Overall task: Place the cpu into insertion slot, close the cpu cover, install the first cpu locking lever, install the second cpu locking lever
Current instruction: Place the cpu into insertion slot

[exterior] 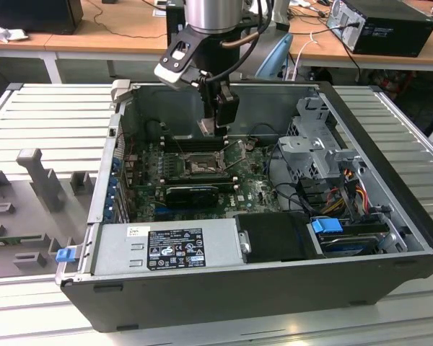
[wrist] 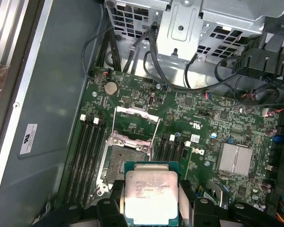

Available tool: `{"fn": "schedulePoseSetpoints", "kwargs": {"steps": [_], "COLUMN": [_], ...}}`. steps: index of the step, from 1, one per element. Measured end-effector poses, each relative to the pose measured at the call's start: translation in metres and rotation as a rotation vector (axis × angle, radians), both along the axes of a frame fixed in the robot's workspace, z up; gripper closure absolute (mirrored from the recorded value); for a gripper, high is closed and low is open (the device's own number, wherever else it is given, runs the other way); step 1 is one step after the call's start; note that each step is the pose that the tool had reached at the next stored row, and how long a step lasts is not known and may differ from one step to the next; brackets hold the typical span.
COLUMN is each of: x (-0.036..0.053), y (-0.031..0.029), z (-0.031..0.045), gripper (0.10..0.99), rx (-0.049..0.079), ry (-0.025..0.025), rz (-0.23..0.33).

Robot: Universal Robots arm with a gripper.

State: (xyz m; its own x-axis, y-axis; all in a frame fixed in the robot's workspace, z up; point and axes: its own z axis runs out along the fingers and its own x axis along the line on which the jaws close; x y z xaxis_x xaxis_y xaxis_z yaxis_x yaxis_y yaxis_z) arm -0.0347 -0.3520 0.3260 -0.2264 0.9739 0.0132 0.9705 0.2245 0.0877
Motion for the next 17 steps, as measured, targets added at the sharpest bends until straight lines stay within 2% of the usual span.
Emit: {"fn": "schedulePoseSetpoints", "kwargs": {"steps": [17], "x": [0.0], "y": [0.0004], "z": [-0.0113], "gripper": [0.545], "rx": [0.0], "ry": [0.0001], "rz": [-0.008]}}
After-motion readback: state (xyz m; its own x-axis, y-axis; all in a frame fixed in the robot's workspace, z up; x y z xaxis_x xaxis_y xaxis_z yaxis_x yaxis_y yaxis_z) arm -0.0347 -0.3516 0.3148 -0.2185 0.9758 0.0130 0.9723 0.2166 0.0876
